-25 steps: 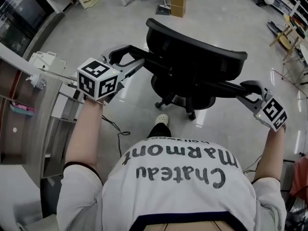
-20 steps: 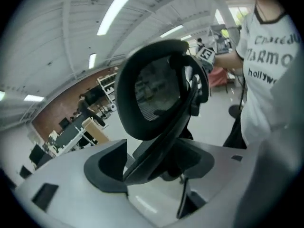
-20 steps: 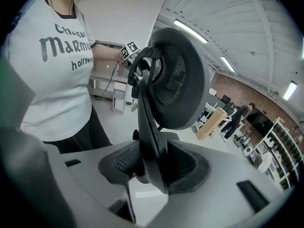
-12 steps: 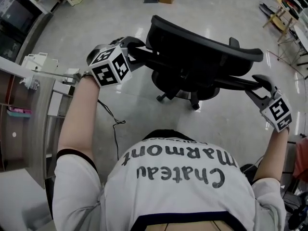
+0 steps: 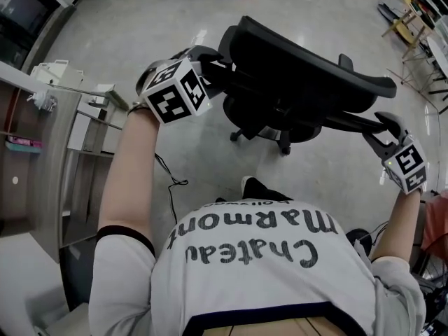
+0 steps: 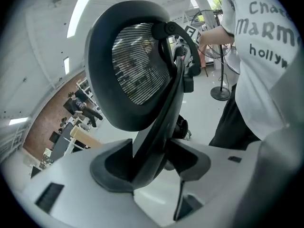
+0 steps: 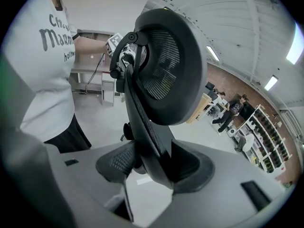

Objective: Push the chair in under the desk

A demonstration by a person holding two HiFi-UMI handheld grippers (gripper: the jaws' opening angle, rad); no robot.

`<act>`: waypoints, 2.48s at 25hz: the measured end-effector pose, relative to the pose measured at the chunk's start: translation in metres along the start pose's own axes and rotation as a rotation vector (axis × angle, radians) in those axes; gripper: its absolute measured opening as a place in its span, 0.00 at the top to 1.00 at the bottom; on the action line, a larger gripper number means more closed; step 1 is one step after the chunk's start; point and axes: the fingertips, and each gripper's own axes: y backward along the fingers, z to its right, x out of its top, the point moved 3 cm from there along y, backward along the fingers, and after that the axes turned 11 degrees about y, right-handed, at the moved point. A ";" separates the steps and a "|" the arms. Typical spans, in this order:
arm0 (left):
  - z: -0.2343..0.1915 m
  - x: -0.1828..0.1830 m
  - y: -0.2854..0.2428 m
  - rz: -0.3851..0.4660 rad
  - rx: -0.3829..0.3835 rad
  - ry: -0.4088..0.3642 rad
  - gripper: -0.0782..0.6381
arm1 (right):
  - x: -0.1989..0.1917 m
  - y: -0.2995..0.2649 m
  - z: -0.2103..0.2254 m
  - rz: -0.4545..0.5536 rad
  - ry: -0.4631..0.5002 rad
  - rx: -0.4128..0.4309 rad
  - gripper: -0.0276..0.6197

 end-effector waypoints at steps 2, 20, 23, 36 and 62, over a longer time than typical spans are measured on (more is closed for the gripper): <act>0.020 -0.008 0.013 0.014 -0.005 0.003 0.55 | 0.003 0.008 -0.019 -0.007 -0.005 0.015 0.59; 0.170 -0.043 0.131 0.053 0.153 0.139 0.52 | 0.026 0.082 -0.132 0.133 0.093 0.098 0.58; 0.189 -0.046 0.146 0.011 0.179 0.195 0.51 | 0.030 0.084 -0.137 0.185 0.114 0.154 0.57; 0.278 -0.069 0.205 -0.143 0.386 0.510 0.47 | 0.068 0.059 -0.155 0.403 0.470 0.389 0.61; 0.524 -0.034 0.294 -0.396 0.976 1.072 0.45 | 0.197 0.017 -0.230 0.735 0.976 0.476 0.53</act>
